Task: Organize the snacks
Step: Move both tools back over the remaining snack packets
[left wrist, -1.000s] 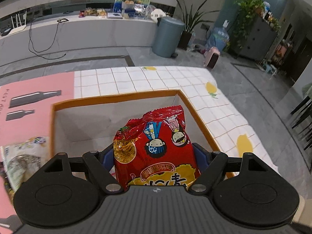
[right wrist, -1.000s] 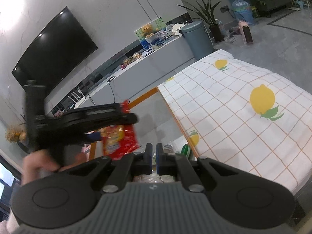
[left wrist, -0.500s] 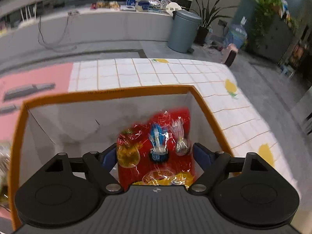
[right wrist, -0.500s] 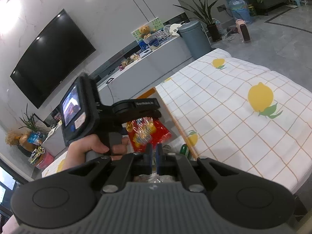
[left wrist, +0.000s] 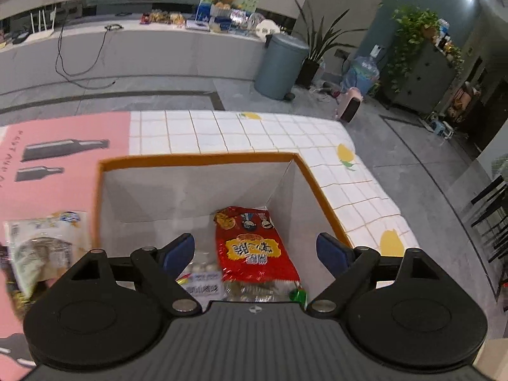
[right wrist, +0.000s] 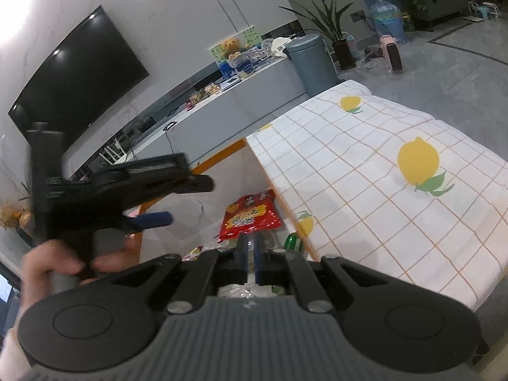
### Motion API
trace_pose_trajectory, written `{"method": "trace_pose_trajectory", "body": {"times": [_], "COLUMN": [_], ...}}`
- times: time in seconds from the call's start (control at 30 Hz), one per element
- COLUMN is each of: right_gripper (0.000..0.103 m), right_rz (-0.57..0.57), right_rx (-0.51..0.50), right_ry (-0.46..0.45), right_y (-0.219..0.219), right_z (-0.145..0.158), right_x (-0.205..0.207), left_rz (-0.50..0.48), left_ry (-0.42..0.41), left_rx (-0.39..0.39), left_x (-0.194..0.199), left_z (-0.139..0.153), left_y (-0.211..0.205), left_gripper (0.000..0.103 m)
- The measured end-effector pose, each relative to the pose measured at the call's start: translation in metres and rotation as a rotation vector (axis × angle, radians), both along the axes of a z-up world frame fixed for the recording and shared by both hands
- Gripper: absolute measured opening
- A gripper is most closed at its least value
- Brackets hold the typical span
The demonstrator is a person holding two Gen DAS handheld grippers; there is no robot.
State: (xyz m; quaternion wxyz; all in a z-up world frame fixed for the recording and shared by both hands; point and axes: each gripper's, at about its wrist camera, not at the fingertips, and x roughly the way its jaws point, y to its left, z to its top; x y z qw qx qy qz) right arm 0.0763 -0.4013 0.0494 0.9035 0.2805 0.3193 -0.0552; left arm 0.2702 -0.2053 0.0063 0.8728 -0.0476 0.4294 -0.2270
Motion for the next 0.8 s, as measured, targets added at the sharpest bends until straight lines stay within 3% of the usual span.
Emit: {"method": "trace_pose_trajectory", "body": {"times": [0.23, 0.4, 0.8], "right_gripper": [0.002, 0.002, 0.002], "right_rz": [0.038, 0.099, 0.301], "right_rx": [-0.040, -0.068, -0.139], "right_ry": [-0.021, -0.077, -0.169], "right_y": [0.020, 0.044, 0.115], "right_z": [0.003, 0.009, 0.013], "right_x": [0.007, 0.010, 0.018], "left_rz": [0.009, 0.038, 0.155], "left_ry": [-0.089, -0.157, -0.201], "left_rx": [0.003, 0.052, 0.126], "left_x": [-0.035, -0.057, -0.102], "left_z": [0.042, 0.062, 0.063], "left_y": [0.043, 0.076, 0.155], "left_gripper": [0.101, 0.101, 0.101]}}
